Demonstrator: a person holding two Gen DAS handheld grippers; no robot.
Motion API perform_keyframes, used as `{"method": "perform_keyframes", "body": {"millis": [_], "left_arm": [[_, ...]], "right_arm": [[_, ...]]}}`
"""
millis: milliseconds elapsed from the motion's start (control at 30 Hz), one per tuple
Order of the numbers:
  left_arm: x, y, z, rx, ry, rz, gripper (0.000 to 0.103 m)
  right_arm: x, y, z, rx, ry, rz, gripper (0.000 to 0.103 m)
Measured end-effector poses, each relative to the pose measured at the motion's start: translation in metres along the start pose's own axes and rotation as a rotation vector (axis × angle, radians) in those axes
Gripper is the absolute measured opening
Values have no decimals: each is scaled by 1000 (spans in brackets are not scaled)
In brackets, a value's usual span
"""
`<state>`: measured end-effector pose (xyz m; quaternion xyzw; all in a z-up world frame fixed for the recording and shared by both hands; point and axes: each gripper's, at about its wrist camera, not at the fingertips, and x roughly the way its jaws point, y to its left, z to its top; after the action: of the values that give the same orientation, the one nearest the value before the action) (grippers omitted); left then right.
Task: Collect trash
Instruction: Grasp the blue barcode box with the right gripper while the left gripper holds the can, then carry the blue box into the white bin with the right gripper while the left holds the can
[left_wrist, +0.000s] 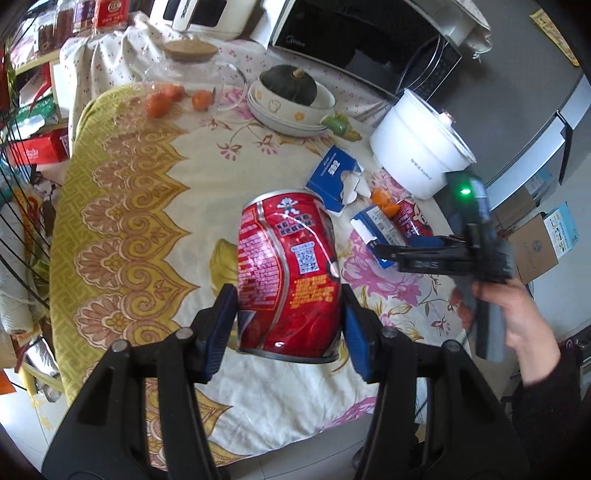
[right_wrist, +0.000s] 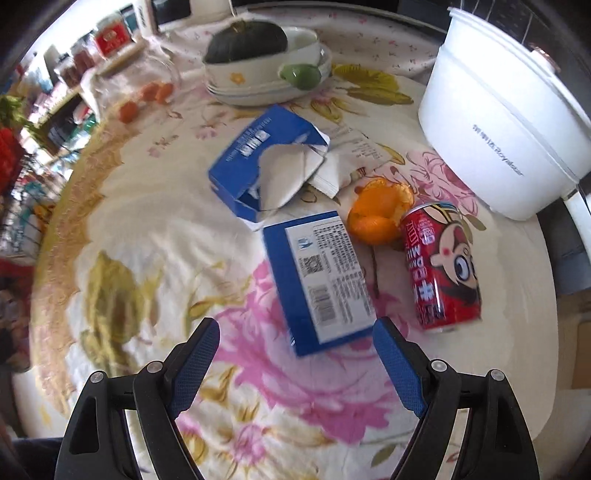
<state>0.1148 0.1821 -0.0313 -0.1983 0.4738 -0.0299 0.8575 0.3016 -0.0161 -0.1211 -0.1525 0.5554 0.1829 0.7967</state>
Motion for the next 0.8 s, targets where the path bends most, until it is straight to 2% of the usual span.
{"method": "perform_keyframes", "body": {"millis": [133,267,300,333,367,567,800], "left_arm": [[-9,-4,3,16,-30,-5,56],[-8,-10,4,20,-26,-26,56],[-7,-12,4,24,-25,-28,56],[-7,-15,3,29,-23,-30,56],[-6,-17,3,32,-21,-33,56],[-2,-32,-1,57,-5,-58,56],[-3,-58,-16,120,8,-73,55]], "right_arm": [[25,-2,7,6,29,-27,86],[36,-6,4,26,25,-26,80],[34,-4,1,22,9,-22,76],[32,-3,-1,17,0,-13,66],[28,0,-5,11,-4,3,63],[2,7,-45,-25,13,0,63],[-47,-9,-100,-7,-18,6,63]]}}
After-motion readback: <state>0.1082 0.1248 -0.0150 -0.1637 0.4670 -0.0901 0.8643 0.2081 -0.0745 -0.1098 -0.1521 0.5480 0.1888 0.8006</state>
